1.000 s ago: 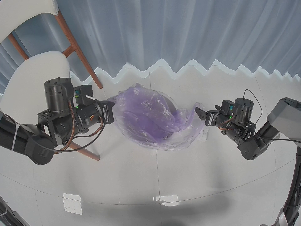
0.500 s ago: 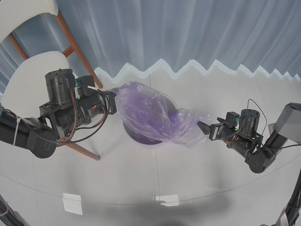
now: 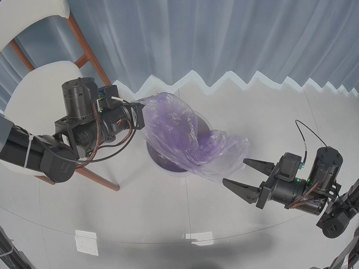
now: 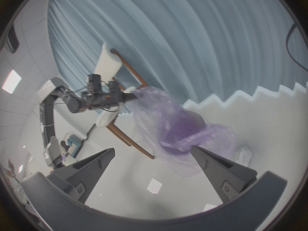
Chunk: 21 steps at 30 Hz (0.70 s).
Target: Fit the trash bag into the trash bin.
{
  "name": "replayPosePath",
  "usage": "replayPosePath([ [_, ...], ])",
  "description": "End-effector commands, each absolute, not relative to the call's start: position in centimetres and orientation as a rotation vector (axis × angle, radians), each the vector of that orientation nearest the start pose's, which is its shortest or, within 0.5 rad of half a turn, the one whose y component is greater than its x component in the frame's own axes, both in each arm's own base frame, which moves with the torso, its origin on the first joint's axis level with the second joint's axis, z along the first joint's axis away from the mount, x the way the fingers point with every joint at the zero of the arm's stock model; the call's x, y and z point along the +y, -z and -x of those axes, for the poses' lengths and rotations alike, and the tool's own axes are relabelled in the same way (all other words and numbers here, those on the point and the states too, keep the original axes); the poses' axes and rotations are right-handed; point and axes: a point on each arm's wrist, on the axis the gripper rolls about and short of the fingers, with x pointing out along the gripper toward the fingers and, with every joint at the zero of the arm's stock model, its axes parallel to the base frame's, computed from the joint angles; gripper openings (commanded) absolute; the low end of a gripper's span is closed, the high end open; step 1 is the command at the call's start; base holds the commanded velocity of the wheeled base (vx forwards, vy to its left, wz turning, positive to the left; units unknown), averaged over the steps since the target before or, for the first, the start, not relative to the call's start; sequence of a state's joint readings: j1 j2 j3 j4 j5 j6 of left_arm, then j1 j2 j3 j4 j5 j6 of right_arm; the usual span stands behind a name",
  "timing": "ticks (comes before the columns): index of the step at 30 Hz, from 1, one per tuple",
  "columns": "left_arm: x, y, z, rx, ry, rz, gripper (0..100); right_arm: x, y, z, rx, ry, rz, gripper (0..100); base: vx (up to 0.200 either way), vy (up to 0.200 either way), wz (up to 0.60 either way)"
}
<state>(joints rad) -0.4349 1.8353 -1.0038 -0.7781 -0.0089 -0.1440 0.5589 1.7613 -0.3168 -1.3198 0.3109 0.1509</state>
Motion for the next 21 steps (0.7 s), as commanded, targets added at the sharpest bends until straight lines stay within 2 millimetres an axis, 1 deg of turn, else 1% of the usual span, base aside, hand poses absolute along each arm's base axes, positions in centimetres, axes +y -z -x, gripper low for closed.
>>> replayPosePath([
  [1, -15.2, -20.6, -32.1, 0.085, 0.445, 0.135, 0, 15.6, -12.5, -20.7, 0.179, -0.952, -0.125, 100, 0.0, 0.0, 0.0],
  [3, -15.2, -20.7, -32.1, 0.083, 0.443, 0.135, 0, 16.0, -11.3, -21.2, 0.22, -0.947, -0.117, 100, 0.0, 0.0, 0.0],
  [4, -15.2, -20.7, -32.1, 0.083, 0.445, 0.135, 0, 16.0, -11.1, -21.3, 0.224, -0.945, -0.116, 100, 0.0, 0.0, 0.0],
  [6, -15.1, -20.6, -32.0, 0.086, 0.443, 0.135, 0, 16.5, -10.8, -22.3, 0.225, -0.94, -0.115, 100, 0.0, 0.0, 0.0],
  [9, -15.1, -20.6, -31.9, 0.088, 0.443, 0.134, 0, 16.7, -10.2, -23.0, 0.243, -0.931, -0.111, 100, 0.0, 0.0, 0.0],
  [13, -14.9, -21.0, -31.5, 0.078, 0.434, 0.138, 0, 16.6, -8.6, -25.0, 0.253, -0.893, -0.073, 100, 0.0, 0.0, 0.0],
  [17, -14.7, -20.6, -31.2, 0.093, 0.429, 0.134, 0, 15.9, -8.2, -26.9, 0.23, -0.882, -0.055, 100, 0.0, 0.0, 0.0],
  [21, -14.7, -20.6, -31.1, 0.093, 0.427, 0.134, 0, 14.7, -7.6, -28.9, 0.213, -0.861, -0.027, 100, 0.0, 0.0, 0.0],
])
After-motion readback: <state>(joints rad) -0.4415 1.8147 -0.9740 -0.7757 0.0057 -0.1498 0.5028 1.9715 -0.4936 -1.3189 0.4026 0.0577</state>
